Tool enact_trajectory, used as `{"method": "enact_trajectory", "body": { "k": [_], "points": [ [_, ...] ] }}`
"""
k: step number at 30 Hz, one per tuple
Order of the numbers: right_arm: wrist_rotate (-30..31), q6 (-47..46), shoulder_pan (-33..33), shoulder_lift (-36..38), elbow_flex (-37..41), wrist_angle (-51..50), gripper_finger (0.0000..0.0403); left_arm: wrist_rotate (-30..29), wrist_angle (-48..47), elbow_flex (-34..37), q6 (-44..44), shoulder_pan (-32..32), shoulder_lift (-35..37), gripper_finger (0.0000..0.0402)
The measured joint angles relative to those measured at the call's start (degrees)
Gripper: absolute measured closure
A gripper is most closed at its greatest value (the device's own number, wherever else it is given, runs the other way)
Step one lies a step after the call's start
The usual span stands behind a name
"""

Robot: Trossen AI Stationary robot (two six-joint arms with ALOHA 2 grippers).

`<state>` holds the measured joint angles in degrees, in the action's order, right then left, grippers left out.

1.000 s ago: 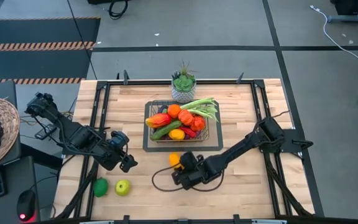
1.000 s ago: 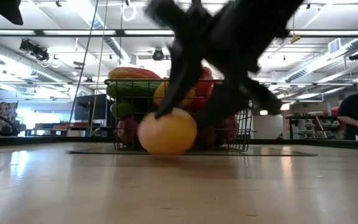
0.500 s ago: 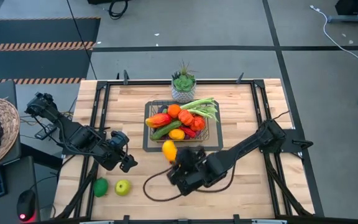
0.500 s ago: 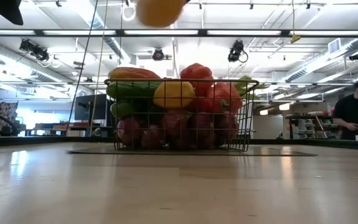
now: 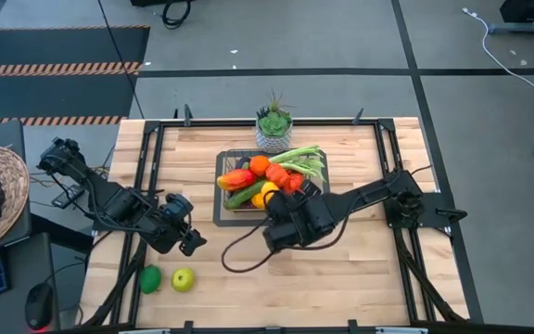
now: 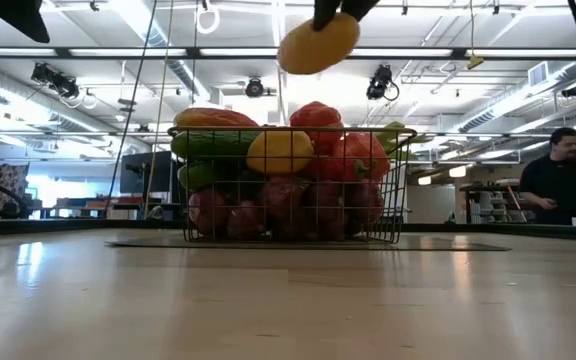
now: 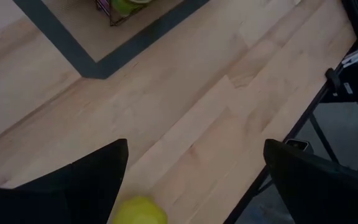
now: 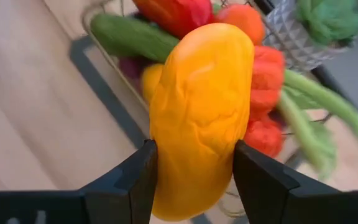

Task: Build produce basket
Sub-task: Put the yellow mango into the wire basket

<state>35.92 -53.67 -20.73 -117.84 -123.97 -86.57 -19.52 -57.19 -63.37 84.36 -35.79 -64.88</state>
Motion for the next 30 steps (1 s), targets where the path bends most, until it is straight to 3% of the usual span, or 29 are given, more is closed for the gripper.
{"method": "enact_trajectory", "body": {
  "k": [3, 16, 24, 30],
  "points": [
    [-0.19, 4.59, 1.21, -0.12, 0.00, -3.86, 0.0207, -0.01, -0.06, 0.00, -0.04, -0.02, 0.02, 0.0019],
    [-7.58, 37.35, 10.22, -0.22, 0.64, -2.37, 0.0208, -0.38, -0.10, 0.00, -0.10, -0.02, 0.00, 0.0019],
    [-15.44, 47.20, 11.80, -0.02, 0.64, 1.27, 0.0207, -0.41, -0.08, 0.01, 0.52, -0.02, 0.01, 0.0019],
    [-17.52, 42.42, 12.57, -0.02, 0.64, -2.11, 0.0189, -0.41, -0.08, 0.02, 0.46, -0.02, 0.00, 0.0019]
  ]
}}
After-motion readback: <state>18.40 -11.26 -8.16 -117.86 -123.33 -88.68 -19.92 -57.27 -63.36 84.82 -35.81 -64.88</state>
